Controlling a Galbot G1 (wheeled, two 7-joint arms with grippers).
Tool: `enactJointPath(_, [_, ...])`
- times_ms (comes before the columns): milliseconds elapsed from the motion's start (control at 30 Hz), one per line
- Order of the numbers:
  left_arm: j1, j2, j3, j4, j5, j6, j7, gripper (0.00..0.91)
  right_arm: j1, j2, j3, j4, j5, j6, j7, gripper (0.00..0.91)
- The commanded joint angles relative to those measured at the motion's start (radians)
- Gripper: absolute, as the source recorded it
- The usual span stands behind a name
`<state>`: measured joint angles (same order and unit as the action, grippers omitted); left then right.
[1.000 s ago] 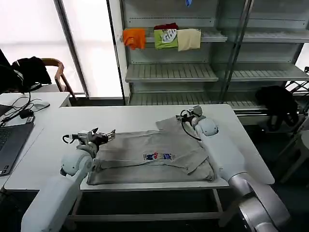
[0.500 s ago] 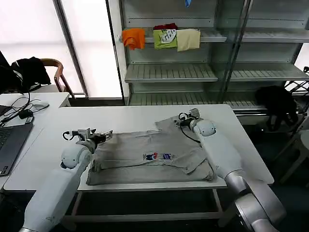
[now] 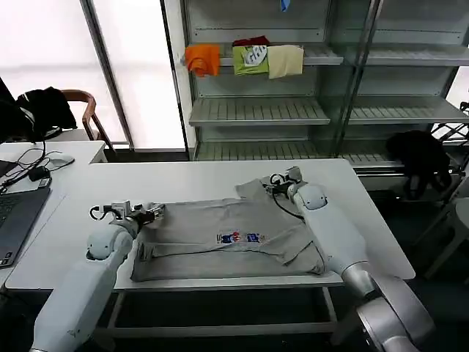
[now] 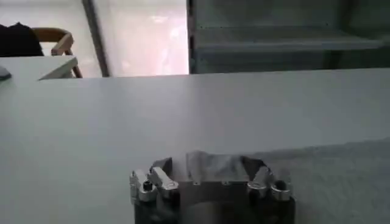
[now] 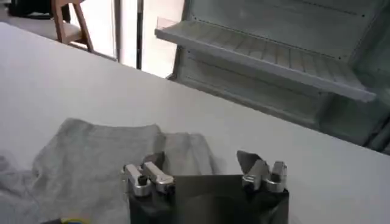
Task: Fold and organize the clothes.
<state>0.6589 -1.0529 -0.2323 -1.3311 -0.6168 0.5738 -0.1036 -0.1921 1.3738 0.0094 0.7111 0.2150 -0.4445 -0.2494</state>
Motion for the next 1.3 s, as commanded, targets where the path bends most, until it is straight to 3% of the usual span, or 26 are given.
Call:
enactJointPath(33, [0.011,0.005,-0.006,0.003,-0.001,0.005,0.03,0.02,-0.032,-0.012,0.009,0.031,-0.003,-0.015,-0.008,0.0])
enactJointPath(533, [0.023,0.01,-0.003,-0.065,-0.01,0.002,0.045,0.02,-0.06,-0.046,0.005,0.121,0.001,-0.015,-0.021,0.0])
enactJointPath(967, [0.018,0.039,-0.005,-0.169,-0.075,-0.032,0.007,0.01,-0.054,-0.108,-0.017,0.343,0.11,-0.071,0.029,0.0])
enactJointPath(1300, [0.135,0.093,-0.051,-0.277,-0.074,-0.06,0.022,0.01,-0.132,-0.214,-0.01,0.588,0.23,-0.098,0.071,0.0])
